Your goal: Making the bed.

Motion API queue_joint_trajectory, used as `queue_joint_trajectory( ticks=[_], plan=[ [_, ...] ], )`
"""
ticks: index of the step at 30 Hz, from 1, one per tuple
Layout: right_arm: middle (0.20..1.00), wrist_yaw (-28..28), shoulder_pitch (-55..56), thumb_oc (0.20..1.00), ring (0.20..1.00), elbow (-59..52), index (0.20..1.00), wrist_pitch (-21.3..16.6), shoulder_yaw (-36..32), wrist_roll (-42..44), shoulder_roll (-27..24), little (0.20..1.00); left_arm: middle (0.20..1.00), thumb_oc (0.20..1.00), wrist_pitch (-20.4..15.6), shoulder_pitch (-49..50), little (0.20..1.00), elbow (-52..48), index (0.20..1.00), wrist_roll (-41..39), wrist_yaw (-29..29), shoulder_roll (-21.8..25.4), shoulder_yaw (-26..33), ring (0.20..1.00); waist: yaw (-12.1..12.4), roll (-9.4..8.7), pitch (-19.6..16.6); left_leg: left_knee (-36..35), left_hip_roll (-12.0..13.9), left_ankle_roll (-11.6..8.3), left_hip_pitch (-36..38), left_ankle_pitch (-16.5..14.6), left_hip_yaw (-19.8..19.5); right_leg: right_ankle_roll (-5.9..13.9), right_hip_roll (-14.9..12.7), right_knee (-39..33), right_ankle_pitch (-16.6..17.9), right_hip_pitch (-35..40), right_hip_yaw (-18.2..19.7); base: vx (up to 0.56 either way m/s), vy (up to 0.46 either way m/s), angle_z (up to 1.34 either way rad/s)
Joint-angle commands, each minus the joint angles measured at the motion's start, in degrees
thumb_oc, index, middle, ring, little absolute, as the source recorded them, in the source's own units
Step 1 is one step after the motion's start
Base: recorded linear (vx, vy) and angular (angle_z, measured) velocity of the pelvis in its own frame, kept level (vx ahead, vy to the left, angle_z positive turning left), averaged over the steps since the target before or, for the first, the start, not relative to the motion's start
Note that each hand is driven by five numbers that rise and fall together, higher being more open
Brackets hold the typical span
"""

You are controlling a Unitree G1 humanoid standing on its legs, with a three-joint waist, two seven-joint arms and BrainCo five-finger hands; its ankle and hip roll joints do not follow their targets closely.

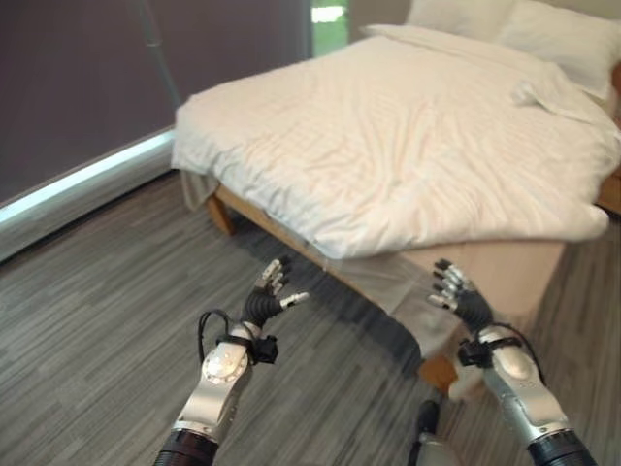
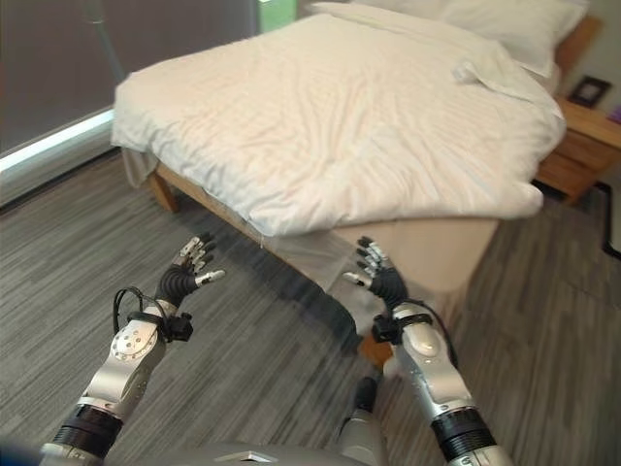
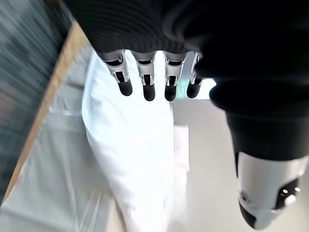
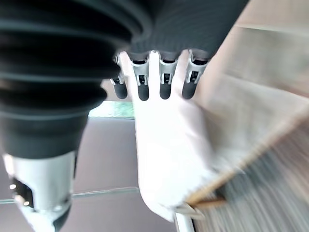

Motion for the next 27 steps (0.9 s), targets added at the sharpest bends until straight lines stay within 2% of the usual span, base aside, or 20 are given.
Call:
queue_joint_trajectory(
  ticks=[1,3,4,5,6,7,8,10,11,13,14,15,17,18,19,22,24,27],
  plan=[
    [1.000,-3.0,-5.2,1.000,1.000,-4.3,1.000,-3.6,-5.5,-3.5,-3.5,1.000,1.000,1.000,-3.1,-1.7,1.000,-3.3,1.000,-0.1,-2.3,2.3,-2.4,1.000,0.5,-1.98,-1.6,0.4,8.7,-6.08,-1.6,6.8,1.2,3.92,-1.8,1.1,6.6,5.5,0.2,0.41,-0.380,0.75],
    [1.000,-3.7,-7.7,1.000,1.000,-2.9,1.000,-3.3,-5.8,-3.7,-5.6,1.000,1.000,1.000,-2.8,-0.4,1.000,-3.4,1.000,-1.6,-3.0,1.9,-2.1,1.000,0.0,-2.09,-2.0,2.3,12.0,-7.35,-0.7,7.9,1.2,3.92,-0.1,3.6,4.3,5.4,0.5,0.35,-0.361,0.17],
    [1.000,-4.5,-9.4,1.000,1.000,-1.3,1.000,-3.1,-6.1,-4.0,-7.3,1.000,1.000,1.000,-2.5,-0.2,1.000,-3.4,1.000,-2.3,-3.1,1.4,-2.6,1.000,-0.1,-1.56,-2.0,5.8,13.8,-8.00,-2.1,11.4,0.6,2.62,1.6,4.1,2.5,6.0,0.1,0.34,-0.514,-0.20],
    [1.000,-5.6,-12.0,1.000,1.000,-0.7,1.000,-2.9,-5.4,-1.8,-9.8,1.000,1.000,1.000,-1.8,-1.1,1.000,-3.4,1.000,-3.3,-3.0,1.0,-3.3,1.000,-1.0,-1.92,-1.3,17.3,16.5,-7.91,-7.8,19.0,1.1,-0.70,4.3,3.2,0.2,8.1,-1.0,0.22,-0.414,-0.14],
    [1.000,-5.6,-12.1,1.000,1.000,-0.6,1.000,-2.9,-5.4,-1.7,-9.9,1.000,1.000,1.000,-1.8,-1.1,1.000,-3.4,1.000,-3.3,-3.0,1.0,-3.2,1.000,-1.2,-1.77,-1.3,18.0,16.6,-8.00,-8.4,18.8,0.7,-0.79,4.4,3.1,0.2,8.0,-1.2,0.21,-0.502,-0.07],
    [1.000,-5.8,-13.0,1.000,1.000,-1.0,1.000,-2.7,-5.1,-0.9,-11.2,1.000,1.000,1.000,-1.3,-1.7,1.000,-3.4,1.000,-4.7,-3.4,0.7,-3.6,1.000,-1.1,-2.90,-0.5,23.7,16.8,-6.87,-11.8,21.0,1.3,-2.60,5.5,2.2,-0.8,9.5,-1.1,0.10,-0.343,-0.10],
    [1.000,-5.9,-14.3,1.000,1.000,-1.6,1.000,-2.6,-4.5,-0.5,-12.2,1.000,1.000,1.000,-1.0,-2.2,1.000,-3.7,1.000,-5.5,-3.3,0.7,-3.5,1.000,-0.9,-3.54,0.5,29.2,16.3,-6.06,-15.1,20.7,1.2,-3.88,6.4,1.1,-1.3,10.9,-1.4,0.17,-0.458,-0.14],
    [1.000,-6.0,-16.1,1.000,1.000,-1.7,1.000,-2.1,-3.6,-0.6,-14.0,1.000,1.000,1.000,-1.2,-3.9,1.000,-4.4,1.000,-5.1,-2.0,0.5,-3.3,1.000,-0.3,-4.07,1.8,32.3,12.6,-5.63,-18.5,18.3,1.0,-4.43,7.2,-0.9,-1.9,12.7,-0.1,0.19,-0.261,-0.15],
    [1.000,-6.2,-16.4,1.000,1.000,-1.8,1.000,-1.9,-3.6,-0.5,-14.1,1.000,1.000,1.000,-1.2,-5.4,1.000,-4.1,1.000,-4.7,-1.3,0.3,-3.6,1.000,-0.3,-4.23,1.9,28.9,10.5,-5.60,-19.6,16.2,1.8,-4.13,7.4,-2.2,-1.7,13.6,0.6,0.24,-0.113,-0.12],
    [1.000,-5.3,-14.9,1.000,1.000,-4.0,1.000,-2.0,-4.2,0.6,-13.2,1.000,1.000,1.000,-1.3,-7.1,1.000,-3.3,1.000,-5.7,-1.1,-0.4,-3.7,1.000,-1.1,-4.47,1.2,22.4,8.8,-5.50,-20.8,12.8,3.9,-3.46,7.4,-3.0,-2.0,14.2,1.4,0.30,-0.036,-0.63],
    [1.000,-5.0,-13.5,1.000,1.000,-6.4,1.000,-2.2,-4.7,0.3,-12.7,1.000,1.000,1.000,-1.4,-8.1,1.000,-2.8,1.000,-5.9,-1.0,-0.4,-3.7,1.000,-0.9,-4.00,1.0,15.7,7.2,-5.20,-20.6,11.6,4.3,-3.08,7.9,-3.2,-2.6,14.6,2.5,0.36,0.024,-0.71],
    [1.000,-4.0,-10.7,1.000,1.000,-8.5,1.000,-2.1,-4.6,-1.2,-11.7,1.000,1.000,1.000,-1.5,-8.7,1.000,-2.8,1.000,-5.4,-1.1,0.0,-4.0,1.000,-0.7,-3.28,0.5,9.0,4.8,-4.95,-20.6,12.7,2.1,-2.89,8.8,-3.2,-2.9,14.7,3.9,0.35,0.035,-0.37],
    [1.000,-2.8,-9.4,1.000,1.000,-9.7,1.000,-1.9,-4.4,-4.6,-11.4,1.000,1.000,1.000,-1.7,-9.1,1.000,-2.3,1.000,-3.6,-1.4,0.2,-4.7,1.000,-0.7,-2.00,-0.1,2.9,2.6,-4.66,-19.1,14.6,-1.7,-2.93,10.5,-3.2,-3.6,15.1,5.6,0.30,0.054,-0.85],
    [1.000,-2.3,-7.9,1.000,1.000,-10.2,1.000,-0.8,-4.9,-6.1,-10.9,1.000,1.000,1.000,-1.4,-10.0,1.000,-2.9,1.000,-3.7,-1.9,0.5,-5.4,1.000,-1.4,-1.73,-0.4,3.1,2.4,-4.55,-17.6,13.2,-2.8,-2.84,10.6,-3.0,-4.4,15.6,6.5,0.28,0.099,-1.19],
    [1.000,-1.9,-6.2,1.000,1.000,-10.5,1.000,-1.3,-5.7,-6.1,-10.5,1.000,1.000,1.000,-1.6,-10.9,1.000,-2.7,1.000,-2.7,-2.0,0.3,-5.9,1.000,-2.4,-1.35,-0.6,2.7,2.6,-4.48,-17.2,13.5,-2.0,-2.77,10.6,-2.9,-4.5,15.6,7.1,0.23,0.145,-1.05],
    [1.000,-0.7,-4.8,1.000,1.000,-9.9,1.000,-1.3,-5.7,-5.3,-10.0,1.000,1.000,1.000,-1.6,-11.4,1.000,-2.7,1.000,-3.3,-2.6,0.3,-6.5,1.000,-2.9,-0.91,-1.3,0.0,2.6,-4.10,-15.3,13.6,-1.0,-2.44,10.8,-2.6,-4.7,15.4,8.7,0.14,0.119,-0.83],
    [1.000,1.3,-2.6,1.000,1.000,-8.9,1.000,-0.9,-5.4,-4.4,-11.3,1.000,1.000,1.000,-1.4,-11.9,1.000,-3.0,1.000,-4.3,-3.1,0.6,-7.5,1.000,-3.3,-1.44,-1.4,-1.8,2.6,-3.49,-13.7,13.8,1.1,-1.88,10.6,-1.4,-4.8,14.4,10.7,0.19,0.196,-0.53],
    [1.000,2.4,-3.3,1.000,1.000,-7.5,1.000,-0.8,-4.4,-5.2,-14.1,1.000,1.000,1.000,-1.2,-10.5,1.000,-3.5,1.000,-5.9,-3.9,0.4,-8.2,1.000,-2.7,-2.34,-1.2,-2.4,2.2,-2.93,-13.1,13.3,1.5,-1.60,10.1,-1.5,-4.6,14.0,11.0,0.12,0.101,-0.57]
  ],
)
